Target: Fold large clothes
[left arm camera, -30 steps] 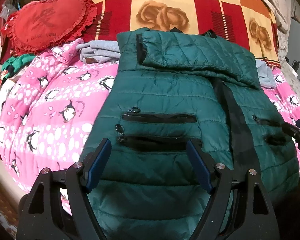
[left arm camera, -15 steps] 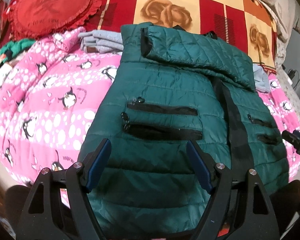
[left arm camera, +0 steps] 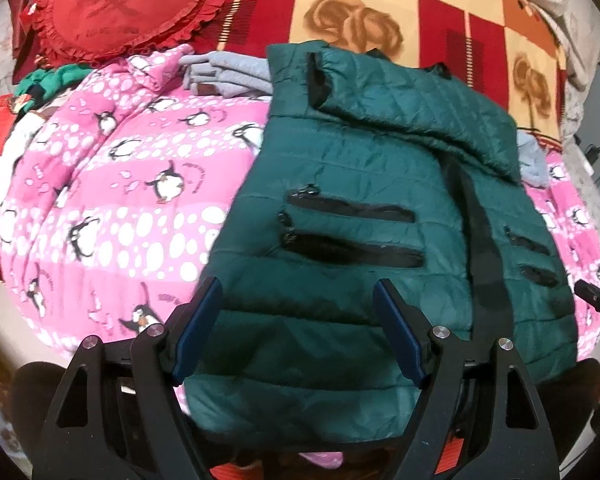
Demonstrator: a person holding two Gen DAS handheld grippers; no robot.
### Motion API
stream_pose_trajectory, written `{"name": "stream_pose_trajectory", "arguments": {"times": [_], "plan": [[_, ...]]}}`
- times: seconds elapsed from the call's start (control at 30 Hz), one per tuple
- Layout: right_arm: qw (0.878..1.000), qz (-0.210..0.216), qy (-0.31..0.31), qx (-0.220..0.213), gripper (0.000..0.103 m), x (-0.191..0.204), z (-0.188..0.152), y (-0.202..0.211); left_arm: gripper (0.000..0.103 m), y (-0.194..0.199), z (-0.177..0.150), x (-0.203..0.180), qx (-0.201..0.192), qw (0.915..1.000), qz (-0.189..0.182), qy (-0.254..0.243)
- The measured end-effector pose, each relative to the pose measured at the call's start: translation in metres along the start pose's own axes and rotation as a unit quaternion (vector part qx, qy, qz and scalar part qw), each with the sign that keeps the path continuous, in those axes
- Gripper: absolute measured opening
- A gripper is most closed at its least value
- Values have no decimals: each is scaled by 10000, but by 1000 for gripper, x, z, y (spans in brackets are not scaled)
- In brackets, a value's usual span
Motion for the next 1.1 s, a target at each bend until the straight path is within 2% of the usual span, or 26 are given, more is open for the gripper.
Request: {"name": "stream_pose_trajectory", "arguments": {"times": [0.17,0.27,0.67,0.9,1.03,1.1], "plan": [[9996,-75,-96,252,94,-20,-8,-16,78,-8,0,6,41,9998,201,23],[9992,-97,-170,337,94,-25,-10,-21,78,-17,3,6,137,9998,147,15],[9988,-67,197,445,94,-13,-11,-24,78,-22,0,16,280,9992,181,208],[9983,-78,218,537,94,-20,-19,-22,78,-19,-4,15,280,9994,201,59],[9973,-58,278,681,94,-26,-26,-23,78,-25,-6,25,527,9981,-273,160],[9967,-24,302,757,94,-29,-31,-25,78,-23,-8,35,499,9971,-473,317]]}}
Point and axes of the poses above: each gripper's, at about its wrist camera, not at the fingertips, and y roughly against the way its jaws point, x to its left, z to its top, the point moved 5 cm from there along -y, roughly the way its jaws point, and after that the axes turned 10 degrees about x, right-handed, at the moved point
